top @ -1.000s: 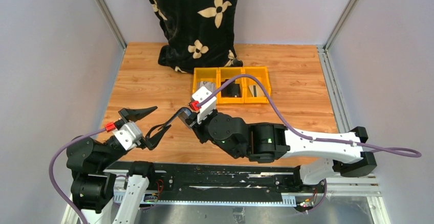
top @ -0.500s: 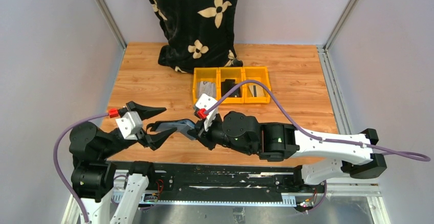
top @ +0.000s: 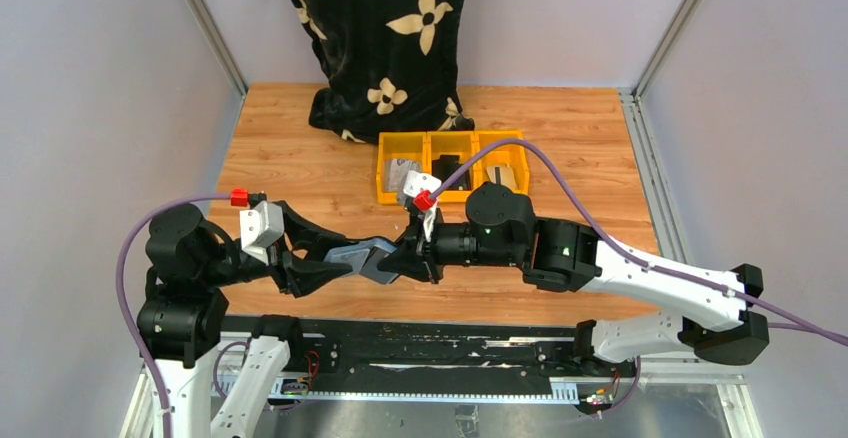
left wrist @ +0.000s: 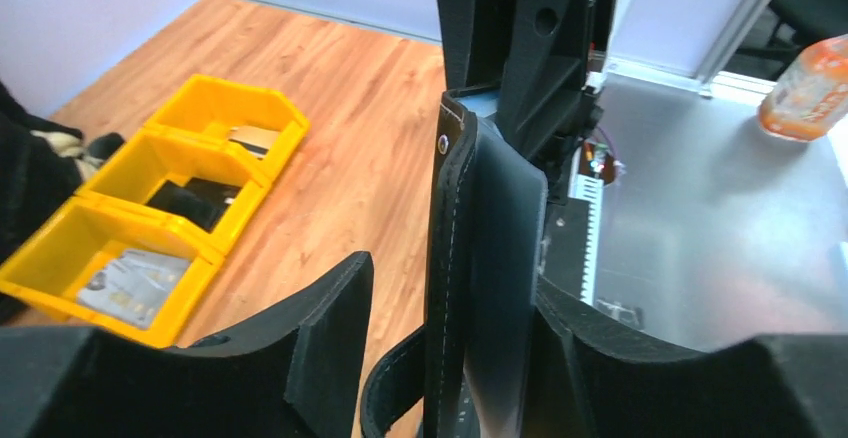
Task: Take the credit cards out of the card holder
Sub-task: Remove the credit card from the card holder.
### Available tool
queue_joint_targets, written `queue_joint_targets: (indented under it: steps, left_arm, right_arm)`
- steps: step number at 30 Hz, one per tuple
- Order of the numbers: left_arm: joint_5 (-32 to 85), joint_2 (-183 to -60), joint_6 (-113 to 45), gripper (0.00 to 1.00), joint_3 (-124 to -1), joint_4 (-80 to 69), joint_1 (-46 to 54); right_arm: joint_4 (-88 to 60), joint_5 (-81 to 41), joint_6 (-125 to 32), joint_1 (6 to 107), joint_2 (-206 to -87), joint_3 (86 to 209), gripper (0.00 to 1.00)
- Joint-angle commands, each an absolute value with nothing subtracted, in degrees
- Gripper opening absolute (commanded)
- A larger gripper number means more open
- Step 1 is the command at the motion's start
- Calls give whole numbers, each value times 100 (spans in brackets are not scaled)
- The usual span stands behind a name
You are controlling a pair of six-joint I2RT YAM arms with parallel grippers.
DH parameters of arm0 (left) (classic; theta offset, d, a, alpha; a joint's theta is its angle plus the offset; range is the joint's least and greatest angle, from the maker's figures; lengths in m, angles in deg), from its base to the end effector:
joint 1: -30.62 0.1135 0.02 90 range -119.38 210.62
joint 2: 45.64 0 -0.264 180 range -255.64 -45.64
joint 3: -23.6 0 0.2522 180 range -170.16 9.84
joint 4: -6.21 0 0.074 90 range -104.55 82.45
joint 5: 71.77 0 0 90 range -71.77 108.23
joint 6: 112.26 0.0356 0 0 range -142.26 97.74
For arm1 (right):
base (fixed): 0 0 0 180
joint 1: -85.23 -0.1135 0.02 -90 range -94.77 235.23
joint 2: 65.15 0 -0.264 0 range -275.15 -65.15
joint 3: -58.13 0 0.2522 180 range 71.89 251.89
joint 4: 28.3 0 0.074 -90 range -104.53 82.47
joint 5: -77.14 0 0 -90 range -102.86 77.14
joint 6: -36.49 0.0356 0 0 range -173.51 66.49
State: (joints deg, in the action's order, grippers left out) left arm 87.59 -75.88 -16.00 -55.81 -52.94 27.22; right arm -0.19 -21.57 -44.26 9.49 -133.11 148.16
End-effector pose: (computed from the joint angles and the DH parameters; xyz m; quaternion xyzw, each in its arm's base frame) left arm 0.0400 -0.0358 0.4223 0.4176 0.5968 -0.4225 0.5394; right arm 0.0596 0.2565 0.4415 -0.4488 0.5921 0.4922 0.4536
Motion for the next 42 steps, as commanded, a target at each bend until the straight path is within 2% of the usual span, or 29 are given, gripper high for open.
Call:
queue_joint_targets:
  steps: [1, 5, 11, 15, 17, 22, 28, 31, 34, 36, 38, 42]
  left_arm:
    - [9109, -7711, -1891, 53, -5746, -5448, 2743]
    - [9110, -7825, -2033, 42, -5871, -5457, 2745]
    - [9063, -7843, -2077, 36, -5882, -5448, 2746]
    - [9067, -7763, -2084, 27, -5759, -5456, 2746]
    - [9088, -7734, -2130, 27, -5702, -5459, 2746]
    - [9083, -7705, -2295, 35, -5639, -5471, 2741]
    - [9195, -7750, -2952, 33, -5657, -4965, 2746]
    - [9280, -7725, -3434, 26, -5542, -4553, 2741]
    - [9343, -7743, -3528, 12, -5478, -4524, 2746]
    - [9436, -7762, -3640, 5, -5441, -4529, 2744]
    - [9510, -7783, -3793, 5, -5382, -4539, 2746]
    - [9726, -7773, -4047, 13, -5295, -4532, 2745]
  right_arm:
    - [-111, -3314, -4369, 1196, -13186, 14812, 0]
    - [422, -3932, -4632, 1328, -13355, 15031, 0]
    - [919, -4225, -4912, 1384, -13589, 15261, 0]
    - [777, -4237, -4847, 1496, -13505, 15206, 0]
    - [570, -4316, -4758, 1549, -13450, 15151, 0]
    - [-14, -4561, -4512, 1678, -13173, 14884, 0]
    - [-220, -4779, -4479, 1769, -12971, 14591, 0]
    - [-346, -4862, -4422, 1787, -12931, 14505, 0]
    - [-452, -5021, -4358, 1788, -13007, 14512, 0]
    - [-511, -5139, -4350, 1784, -13098, 14556, 0]
    - [-546, -5218, -4362, 1784, -13218, 14618, 0]
    - [-512, -5307, -4403, 1807, -13439, 14795, 0]
